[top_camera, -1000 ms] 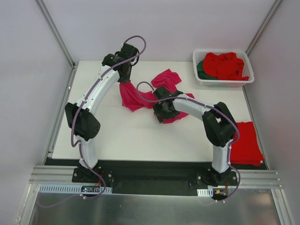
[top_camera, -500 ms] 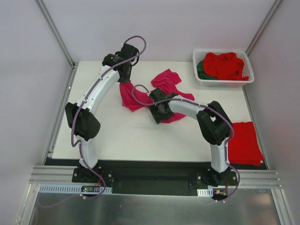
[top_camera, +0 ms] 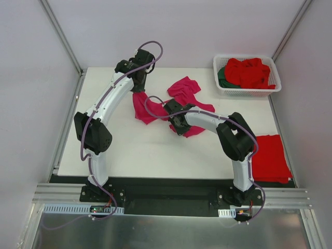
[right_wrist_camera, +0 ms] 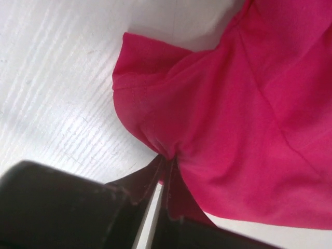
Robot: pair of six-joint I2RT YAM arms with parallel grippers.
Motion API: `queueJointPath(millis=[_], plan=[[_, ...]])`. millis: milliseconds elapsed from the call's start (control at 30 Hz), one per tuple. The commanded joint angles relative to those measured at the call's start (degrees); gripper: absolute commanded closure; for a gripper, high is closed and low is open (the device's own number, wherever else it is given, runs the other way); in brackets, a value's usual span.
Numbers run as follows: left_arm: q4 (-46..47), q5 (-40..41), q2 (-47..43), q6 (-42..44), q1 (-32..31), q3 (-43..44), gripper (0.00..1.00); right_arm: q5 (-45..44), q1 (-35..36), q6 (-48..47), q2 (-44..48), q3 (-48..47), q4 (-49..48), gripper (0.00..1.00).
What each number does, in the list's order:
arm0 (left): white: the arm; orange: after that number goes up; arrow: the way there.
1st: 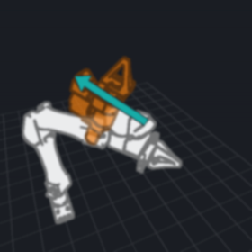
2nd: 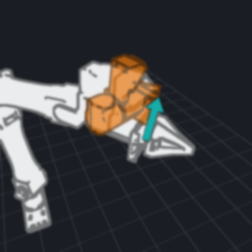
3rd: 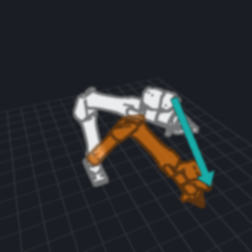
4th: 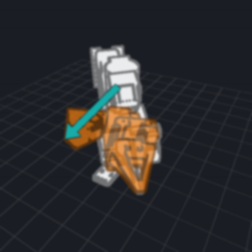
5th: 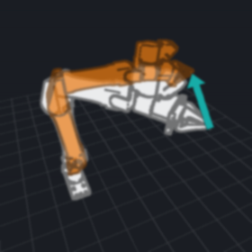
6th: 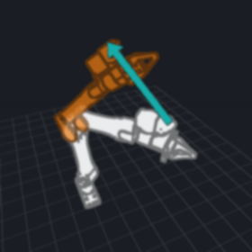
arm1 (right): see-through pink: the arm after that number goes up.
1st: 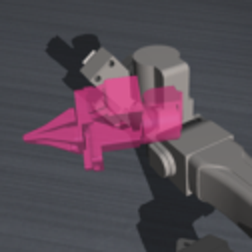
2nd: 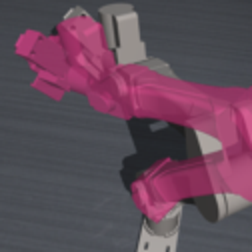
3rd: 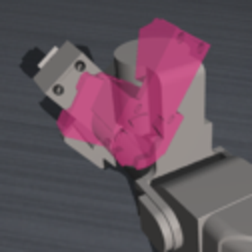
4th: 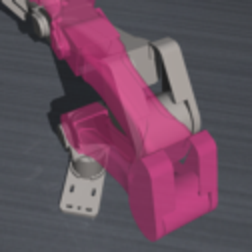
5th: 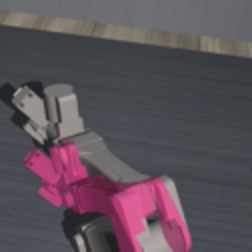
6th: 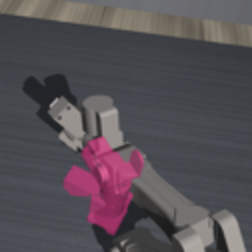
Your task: Fold and stack the t-shirts
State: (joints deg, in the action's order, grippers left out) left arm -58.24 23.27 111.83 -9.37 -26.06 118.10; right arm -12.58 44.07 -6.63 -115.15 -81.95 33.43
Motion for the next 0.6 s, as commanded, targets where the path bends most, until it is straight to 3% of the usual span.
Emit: queueJointPath(millis=[0, 300, 567], plan=[[-1.0, 2.75, -0.3, 0.49, -0.13, 0.37, 1.0, -5.25, 0.31, 0.31, 5.1, -1.63, 6.11, 0.99], [-1.0, 3.37, -0.74, 0.58, -0.04, 1.43, 1.0, -14.48, 0.4, -0.92, 19.68, -8.65, 15.6, 0.99], [-1.09, 5.82, -2.23, 0.4, -0.13, 1.08, 1.0, -24.14, 0.49, -2.68, 23.39, -14.2, 18.08, 0.99]])
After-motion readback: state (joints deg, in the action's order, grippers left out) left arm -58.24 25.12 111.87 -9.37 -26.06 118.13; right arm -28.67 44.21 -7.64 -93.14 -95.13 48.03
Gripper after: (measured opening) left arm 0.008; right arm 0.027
